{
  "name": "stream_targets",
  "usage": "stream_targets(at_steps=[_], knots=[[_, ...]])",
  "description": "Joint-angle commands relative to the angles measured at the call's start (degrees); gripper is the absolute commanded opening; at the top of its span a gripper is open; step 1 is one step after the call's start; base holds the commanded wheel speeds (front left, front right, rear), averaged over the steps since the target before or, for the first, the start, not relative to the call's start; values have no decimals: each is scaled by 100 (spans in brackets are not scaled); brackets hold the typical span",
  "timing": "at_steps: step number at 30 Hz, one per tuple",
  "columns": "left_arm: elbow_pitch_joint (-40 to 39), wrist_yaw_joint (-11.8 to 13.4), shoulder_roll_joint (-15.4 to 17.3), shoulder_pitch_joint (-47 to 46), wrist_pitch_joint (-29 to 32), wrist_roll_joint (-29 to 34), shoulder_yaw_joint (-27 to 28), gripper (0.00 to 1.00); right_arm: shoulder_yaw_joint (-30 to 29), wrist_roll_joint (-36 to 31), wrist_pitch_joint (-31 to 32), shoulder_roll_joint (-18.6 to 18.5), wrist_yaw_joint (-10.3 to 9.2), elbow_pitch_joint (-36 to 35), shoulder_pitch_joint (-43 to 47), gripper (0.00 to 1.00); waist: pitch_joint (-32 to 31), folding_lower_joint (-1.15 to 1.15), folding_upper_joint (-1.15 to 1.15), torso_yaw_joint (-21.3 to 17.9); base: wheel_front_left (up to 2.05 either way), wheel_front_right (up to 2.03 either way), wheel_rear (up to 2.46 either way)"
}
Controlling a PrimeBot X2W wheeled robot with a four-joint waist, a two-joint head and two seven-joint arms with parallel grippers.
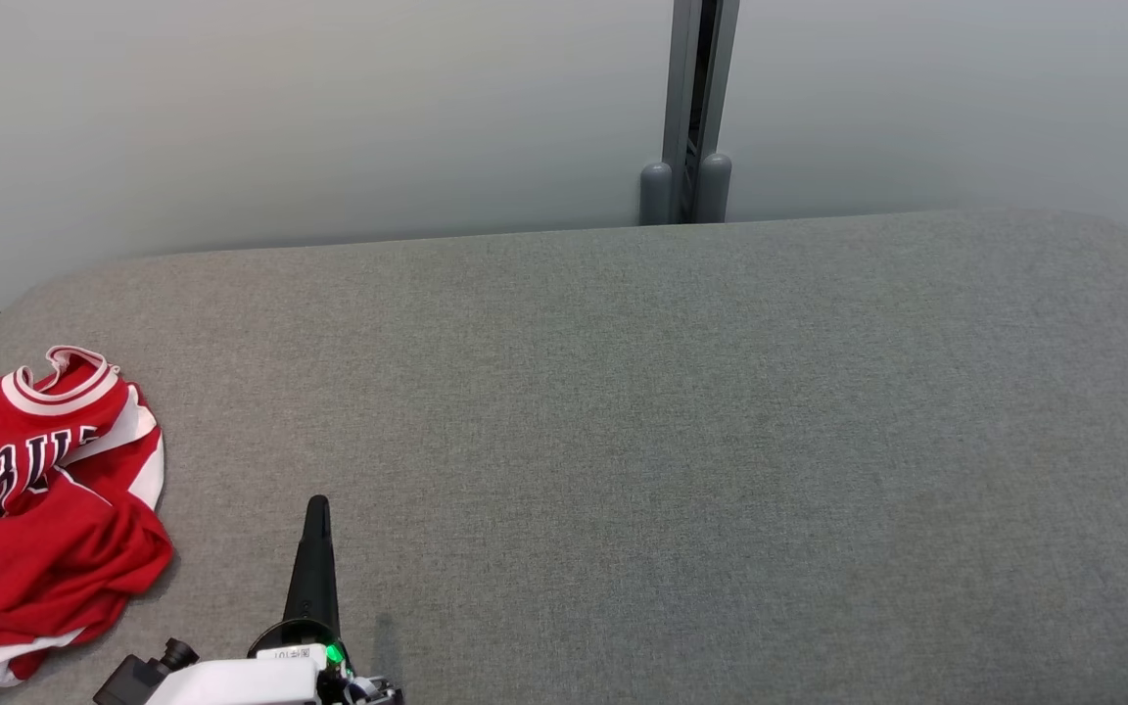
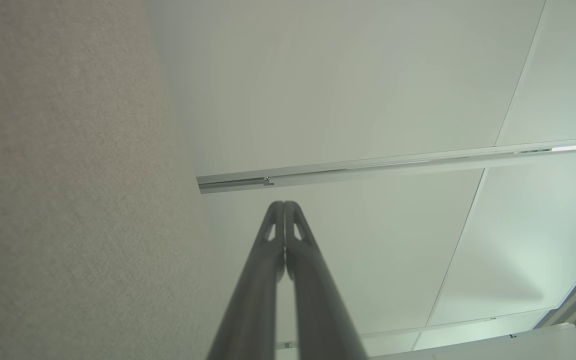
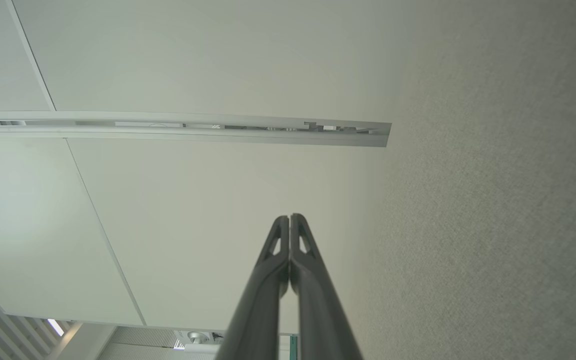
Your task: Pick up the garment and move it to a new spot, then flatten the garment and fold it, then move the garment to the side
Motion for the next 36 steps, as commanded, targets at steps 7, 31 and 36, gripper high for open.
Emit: stream_targets(at_steps=[7,31,36], knots=[[-3,-28,19,-100,-11,-5,27,0,-19,-16,33,-22,2,11,-36,0,0,0,0,0,0,0,0],[63,4,124,-603,-1,1179,210,100,966,-1434,-1345,-198,2,-490,-40,100,8,0,0,-7,0,0,0],[6,4,152,-675,-1,1795,197,100,1154,-2039,-1593,-244,2,-678,-19,100,14,0,0,-5,0,0,0]])
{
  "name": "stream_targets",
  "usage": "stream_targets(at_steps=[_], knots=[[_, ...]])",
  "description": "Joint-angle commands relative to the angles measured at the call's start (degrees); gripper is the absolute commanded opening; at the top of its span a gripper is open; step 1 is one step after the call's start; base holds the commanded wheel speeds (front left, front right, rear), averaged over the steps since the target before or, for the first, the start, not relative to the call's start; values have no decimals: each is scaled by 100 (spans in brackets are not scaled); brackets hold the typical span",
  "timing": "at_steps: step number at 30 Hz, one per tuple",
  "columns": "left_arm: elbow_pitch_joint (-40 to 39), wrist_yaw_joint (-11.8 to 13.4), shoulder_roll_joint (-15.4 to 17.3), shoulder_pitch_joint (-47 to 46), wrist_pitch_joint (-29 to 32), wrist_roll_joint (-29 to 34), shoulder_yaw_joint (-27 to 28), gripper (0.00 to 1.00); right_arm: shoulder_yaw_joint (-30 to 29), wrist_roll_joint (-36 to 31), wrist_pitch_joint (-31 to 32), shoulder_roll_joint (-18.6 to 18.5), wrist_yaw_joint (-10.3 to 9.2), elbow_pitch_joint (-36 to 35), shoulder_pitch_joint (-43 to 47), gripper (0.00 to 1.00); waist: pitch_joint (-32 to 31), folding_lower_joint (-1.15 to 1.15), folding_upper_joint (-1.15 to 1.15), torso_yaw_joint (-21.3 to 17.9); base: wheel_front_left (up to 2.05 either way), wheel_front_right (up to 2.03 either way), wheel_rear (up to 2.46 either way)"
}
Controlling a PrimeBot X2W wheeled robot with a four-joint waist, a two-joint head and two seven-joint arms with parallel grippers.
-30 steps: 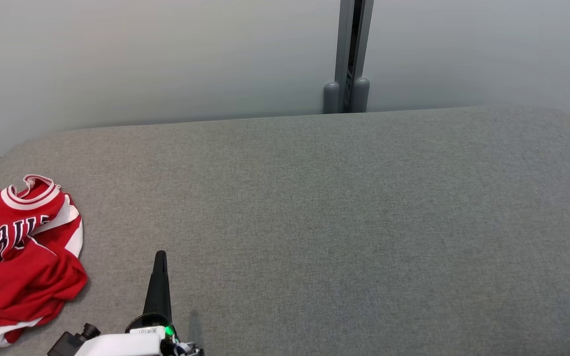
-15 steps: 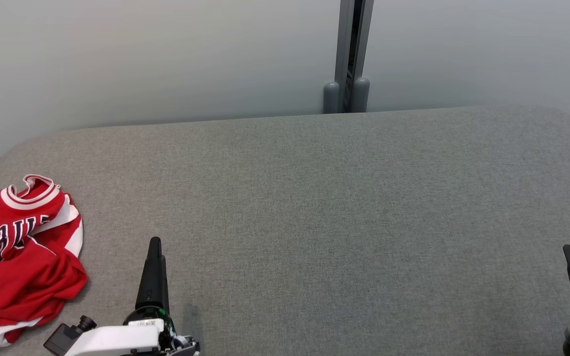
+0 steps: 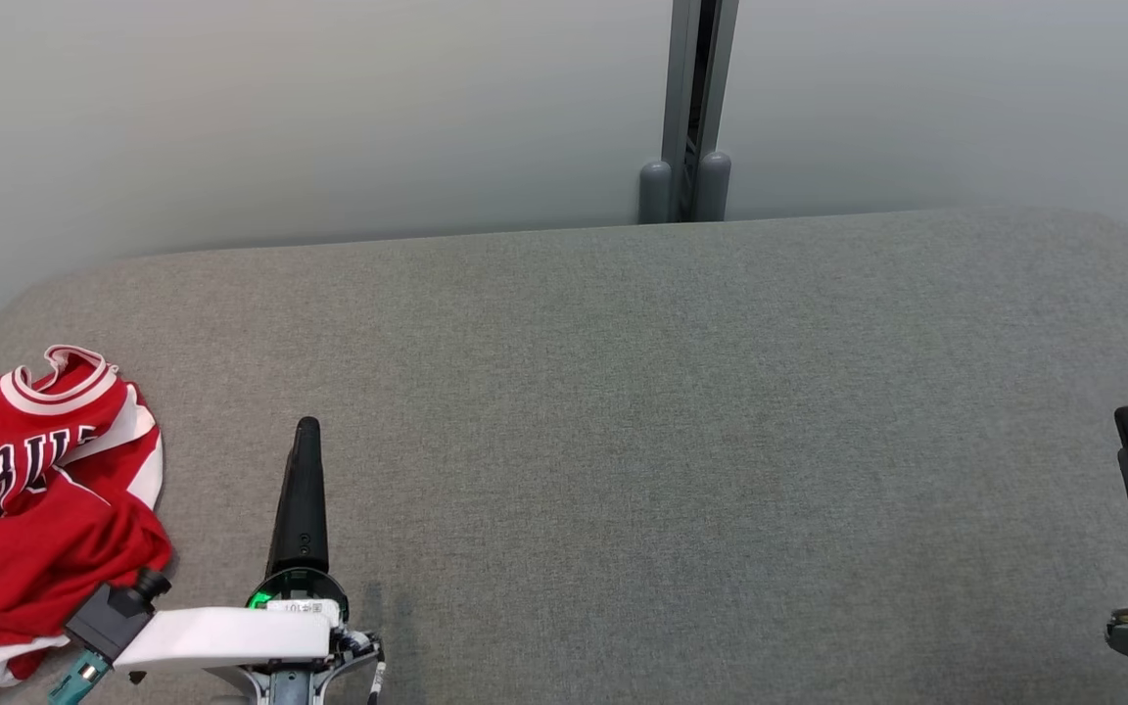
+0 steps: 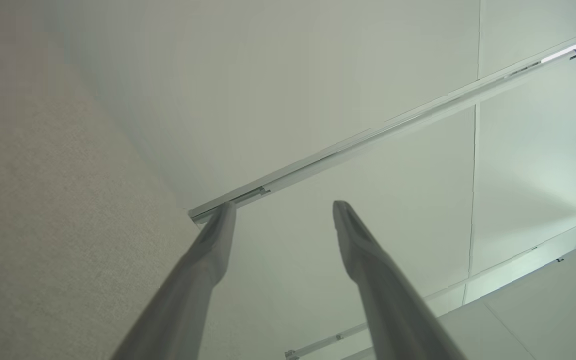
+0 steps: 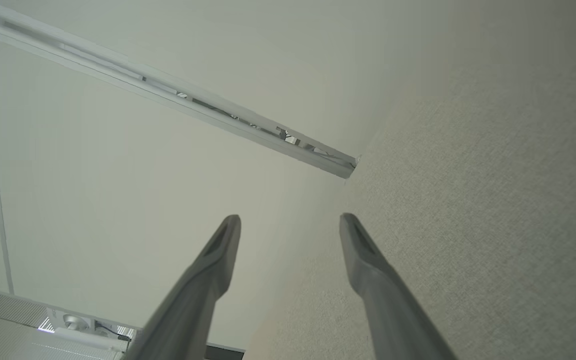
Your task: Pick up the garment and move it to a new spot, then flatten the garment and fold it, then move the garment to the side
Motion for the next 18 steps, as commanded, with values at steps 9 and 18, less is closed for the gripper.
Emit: stream_targets(at_steps=[9,18], knots=[[-113,21,85,-335,-10,1410,88,100,374,-1152,-482,-234,8,-376,-98,100,-4,0,0,13,0,0,0],[-24,136,172,-413,-11,2345,69,100,657,-2264,-818,-331,9,-494,-34,100,-32,0,0,14,0,0,0]])
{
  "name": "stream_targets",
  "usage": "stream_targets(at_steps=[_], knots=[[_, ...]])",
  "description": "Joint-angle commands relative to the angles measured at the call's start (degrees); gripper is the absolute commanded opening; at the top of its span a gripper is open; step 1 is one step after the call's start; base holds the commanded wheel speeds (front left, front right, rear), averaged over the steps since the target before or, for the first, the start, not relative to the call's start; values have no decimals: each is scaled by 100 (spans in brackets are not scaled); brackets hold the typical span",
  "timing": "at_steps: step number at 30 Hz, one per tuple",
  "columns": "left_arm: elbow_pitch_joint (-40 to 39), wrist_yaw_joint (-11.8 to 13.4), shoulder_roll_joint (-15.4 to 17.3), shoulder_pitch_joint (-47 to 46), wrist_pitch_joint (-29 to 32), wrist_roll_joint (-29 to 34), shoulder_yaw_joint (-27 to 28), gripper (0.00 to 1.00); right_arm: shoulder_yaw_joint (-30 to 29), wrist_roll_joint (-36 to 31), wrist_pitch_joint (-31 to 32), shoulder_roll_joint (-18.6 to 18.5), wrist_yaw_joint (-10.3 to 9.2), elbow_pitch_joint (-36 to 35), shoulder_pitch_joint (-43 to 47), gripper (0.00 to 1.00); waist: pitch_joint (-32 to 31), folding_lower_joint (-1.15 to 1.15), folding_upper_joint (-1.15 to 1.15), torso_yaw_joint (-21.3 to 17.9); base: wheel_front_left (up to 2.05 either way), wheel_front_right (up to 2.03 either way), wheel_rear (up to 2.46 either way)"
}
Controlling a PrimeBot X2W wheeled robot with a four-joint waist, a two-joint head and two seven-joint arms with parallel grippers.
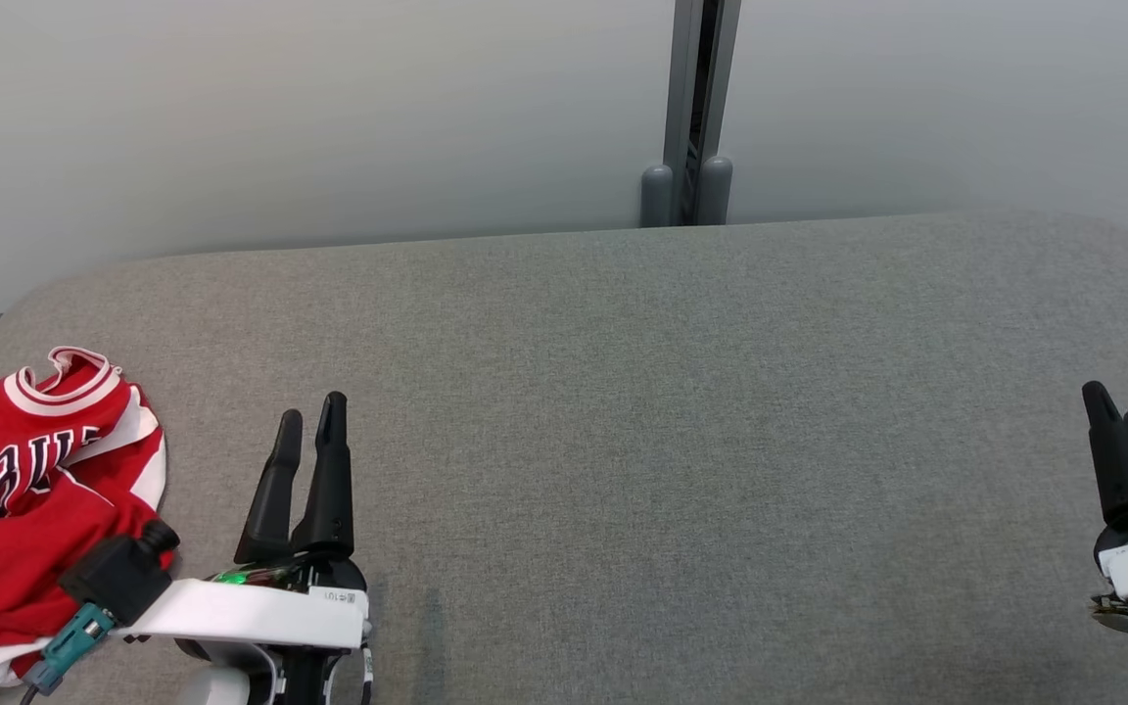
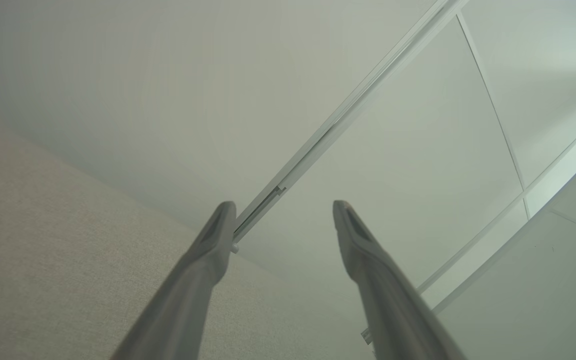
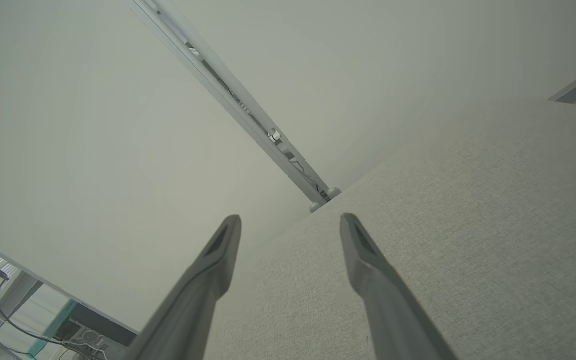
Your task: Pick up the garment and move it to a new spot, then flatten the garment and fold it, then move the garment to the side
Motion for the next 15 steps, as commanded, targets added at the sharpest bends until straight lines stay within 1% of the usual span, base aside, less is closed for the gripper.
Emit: stream_targets(at_steps=[1,9,15], knots=[[-27,43,57,-200,-12,257,13,100,75,-300,-121,-103,9,-110,-36,100,-6,0,0,0,0,0,0],[141,216,169,-277,173,946,-14,100,250,-1256,-421,-101,9,-123,14,100,-32,0,0,-11,0,0,0],[191,373,253,-322,337,1383,21,100,407,-1792,-583,-94,9,-122,18,100,-36,0,0,-21,0,0,0]])
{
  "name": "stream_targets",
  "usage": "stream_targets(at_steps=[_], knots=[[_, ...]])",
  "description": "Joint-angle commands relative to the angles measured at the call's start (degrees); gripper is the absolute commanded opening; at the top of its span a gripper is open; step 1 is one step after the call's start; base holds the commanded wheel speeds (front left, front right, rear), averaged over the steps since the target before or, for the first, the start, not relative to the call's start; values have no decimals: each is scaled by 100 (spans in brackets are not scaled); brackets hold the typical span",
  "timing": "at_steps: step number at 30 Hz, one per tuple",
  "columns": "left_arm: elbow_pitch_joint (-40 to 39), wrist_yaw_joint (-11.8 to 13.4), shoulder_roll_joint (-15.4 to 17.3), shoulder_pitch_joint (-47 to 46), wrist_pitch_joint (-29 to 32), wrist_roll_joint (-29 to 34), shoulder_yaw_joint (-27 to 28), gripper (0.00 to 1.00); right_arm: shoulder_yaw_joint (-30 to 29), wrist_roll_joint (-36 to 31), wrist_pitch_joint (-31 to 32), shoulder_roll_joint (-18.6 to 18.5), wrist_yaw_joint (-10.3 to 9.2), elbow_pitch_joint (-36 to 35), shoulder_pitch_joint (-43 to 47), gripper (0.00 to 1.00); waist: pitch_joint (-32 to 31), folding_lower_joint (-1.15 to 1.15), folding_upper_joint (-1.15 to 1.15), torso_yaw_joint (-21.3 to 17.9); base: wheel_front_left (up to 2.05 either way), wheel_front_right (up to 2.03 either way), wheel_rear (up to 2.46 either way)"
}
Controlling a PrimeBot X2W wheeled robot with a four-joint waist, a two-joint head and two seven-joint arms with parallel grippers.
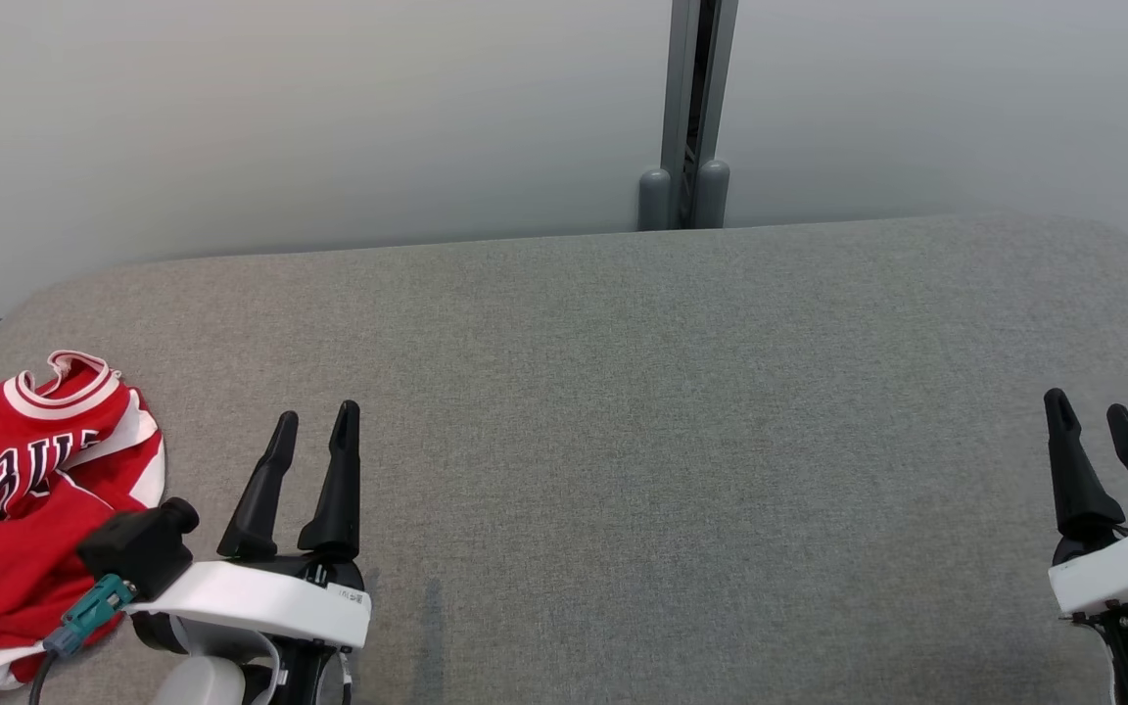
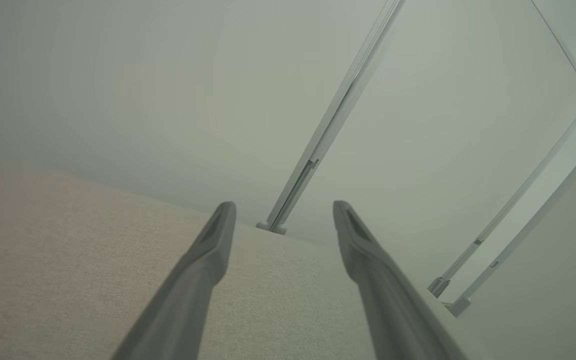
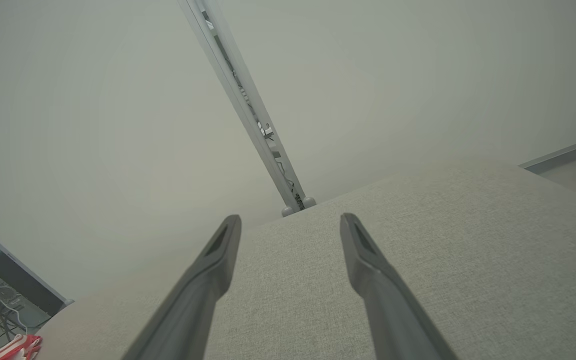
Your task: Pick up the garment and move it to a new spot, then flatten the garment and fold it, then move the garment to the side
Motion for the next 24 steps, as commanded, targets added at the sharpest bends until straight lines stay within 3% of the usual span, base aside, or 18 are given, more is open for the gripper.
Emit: stream_targets(at_steps=[1,24], knots=[[-33,56,70,-194,34,208,44,100,76,-233,-109,-79,9,-83,-40,100,1,0,0,-2,0,0,0],[-25,446,332,-171,347,1364,235,100,588,-1637,-544,-36,10,-255,80,100,3,0,0,4,0,0,0]])
